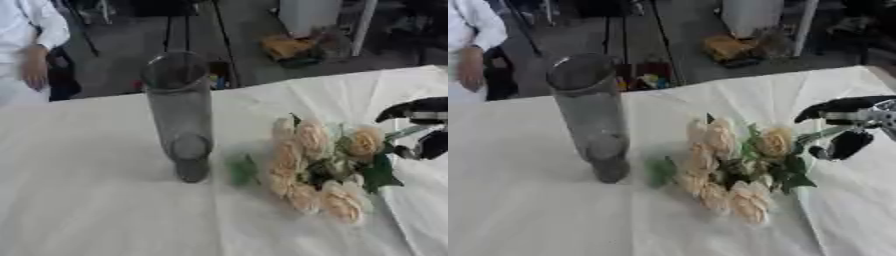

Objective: Arrange flowers into the vase.

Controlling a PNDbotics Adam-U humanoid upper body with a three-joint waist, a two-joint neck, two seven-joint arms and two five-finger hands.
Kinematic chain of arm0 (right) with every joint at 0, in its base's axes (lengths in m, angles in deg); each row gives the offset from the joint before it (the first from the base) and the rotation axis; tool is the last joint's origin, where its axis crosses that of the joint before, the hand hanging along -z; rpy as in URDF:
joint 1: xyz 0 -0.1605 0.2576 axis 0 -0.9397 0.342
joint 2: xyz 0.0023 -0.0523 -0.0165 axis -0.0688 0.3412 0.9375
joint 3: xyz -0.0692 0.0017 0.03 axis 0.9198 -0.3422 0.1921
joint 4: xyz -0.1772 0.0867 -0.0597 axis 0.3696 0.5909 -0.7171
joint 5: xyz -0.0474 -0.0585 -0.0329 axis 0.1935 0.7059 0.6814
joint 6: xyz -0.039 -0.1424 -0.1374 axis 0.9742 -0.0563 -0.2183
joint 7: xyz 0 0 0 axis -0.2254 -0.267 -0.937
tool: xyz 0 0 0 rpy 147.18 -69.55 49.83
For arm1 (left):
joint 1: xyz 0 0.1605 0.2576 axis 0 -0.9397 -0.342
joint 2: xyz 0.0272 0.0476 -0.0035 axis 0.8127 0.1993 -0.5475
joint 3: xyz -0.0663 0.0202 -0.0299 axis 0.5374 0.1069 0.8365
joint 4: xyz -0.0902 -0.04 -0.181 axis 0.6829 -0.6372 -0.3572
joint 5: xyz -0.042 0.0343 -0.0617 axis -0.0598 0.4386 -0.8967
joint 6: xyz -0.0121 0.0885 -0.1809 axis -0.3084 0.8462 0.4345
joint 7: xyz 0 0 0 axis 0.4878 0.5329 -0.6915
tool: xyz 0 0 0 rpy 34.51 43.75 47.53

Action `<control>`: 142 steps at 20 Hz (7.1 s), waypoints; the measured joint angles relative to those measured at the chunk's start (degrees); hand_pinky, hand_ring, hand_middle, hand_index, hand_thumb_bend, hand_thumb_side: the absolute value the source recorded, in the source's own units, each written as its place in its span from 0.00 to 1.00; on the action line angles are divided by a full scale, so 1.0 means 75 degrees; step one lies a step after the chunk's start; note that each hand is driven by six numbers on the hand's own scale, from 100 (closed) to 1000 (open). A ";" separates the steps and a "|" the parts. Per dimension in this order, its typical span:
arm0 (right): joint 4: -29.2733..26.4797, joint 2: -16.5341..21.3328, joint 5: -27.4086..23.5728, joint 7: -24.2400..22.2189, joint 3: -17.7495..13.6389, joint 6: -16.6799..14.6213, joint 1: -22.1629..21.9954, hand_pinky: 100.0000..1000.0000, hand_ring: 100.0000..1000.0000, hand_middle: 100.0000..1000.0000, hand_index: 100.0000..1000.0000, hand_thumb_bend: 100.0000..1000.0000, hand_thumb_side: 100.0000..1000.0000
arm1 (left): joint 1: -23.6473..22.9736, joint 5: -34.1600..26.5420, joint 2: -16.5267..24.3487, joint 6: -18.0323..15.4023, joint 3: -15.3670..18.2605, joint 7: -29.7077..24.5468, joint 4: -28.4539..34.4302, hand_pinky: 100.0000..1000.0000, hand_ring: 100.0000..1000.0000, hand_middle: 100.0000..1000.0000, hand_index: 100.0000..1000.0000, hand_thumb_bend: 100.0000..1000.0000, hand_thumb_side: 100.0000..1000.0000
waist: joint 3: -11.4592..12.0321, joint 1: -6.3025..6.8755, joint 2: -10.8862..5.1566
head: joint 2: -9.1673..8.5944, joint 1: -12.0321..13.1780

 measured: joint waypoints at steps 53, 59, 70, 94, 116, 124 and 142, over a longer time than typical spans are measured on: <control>0.1658 -0.1036 0.1009 0.1479 0.0427 -0.0753 0.0751 0.11 0.00 0.00 0.06 0.11 0.20 | 0.0055 -0.0028 -0.0066 0.0034 0.0010 0.0079 0.0000 0.86 0.93 0.87 0.96 0.00 1.00 | 0.0146 -0.0043 0.0202 | -0.0213 -0.0395; 0.1879 -0.1270 0.1248 0.2176 0.0213 -0.0571 0.0844 0.00 0.00 0.00 0.00 0.15 0.19 | 0.0055 -0.0028 -0.0101 0.0041 0.0048 0.0102 0.0000 0.86 0.92 0.86 0.96 0.00 1.00 | 0.0158 -0.0029 0.0239 | -0.0273 -0.0415; 0.1969 -0.1382 0.0970 0.3483 0.0167 -0.1103 0.0740 0.00 0.00 0.00 0.00 0.22 0.21 | 0.0055 -0.0027 -0.0124 0.0046 0.0049 0.0113 0.0000 0.86 0.91 0.85 0.95 0.00 1.00 | 0.0143 -0.0003 0.0246 | -0.0276 -0.0422; 0.1127 -0.0824 -0.1269 0.3325 -0.0066 -0.0711 0.0634 0.00 0.00 0.00 0.00 0.15 0.23 | 0.0055 -0.0027 -0.0111 0.0046 0.0049 0.0112 0.0000 0.86 0.91 0.85 0.95 0.00 1.00 | -0.0034 -0.0057 0.0073 | -0.0269 -0.0420; -0.0385 -0.0769 -0.3512 0.5203 -0.0687 0.1600 0.1626 0.00 0.00 0.00 0.00 0.13 0.21 | 0.0037 -0.0027 -0.0052 0.0038 0.0049 0.0142 0.0000 0.86 0.91 0.85 0.95 0.00 1.00 | -0.0013 -0.0294 -0.0037 | -0.0054 0.0082; -0.0707 -0.1274 -0.4354 0.5541 -0.0599 0.2480 0.2336 0.00 0.00 0.00 0.00 0.11 0.22 | 0.0026 -0.0027 -0.0052 0.0038 0.0047 0.0142 0.0000 0.86 0.91 0.85 0.95 0.00 1.00 | 0.0076 -0.0374 -0.0052 | -0.0002 0.0309; -0.1396 -0.2035 -0.6278 0.7087 -0.0664 0.4213 0.3555 0.00 0.00 0.00 0.00 0.09 0.24 | 0.0049 -0.0054 -0.0052 0.0032 0.0010 0.0132 0.0000 0.86 0.90 0.85 0.95 0.00 1.00 | 0.0315 -0.0561 -0.0044 | 0.0000 0.0251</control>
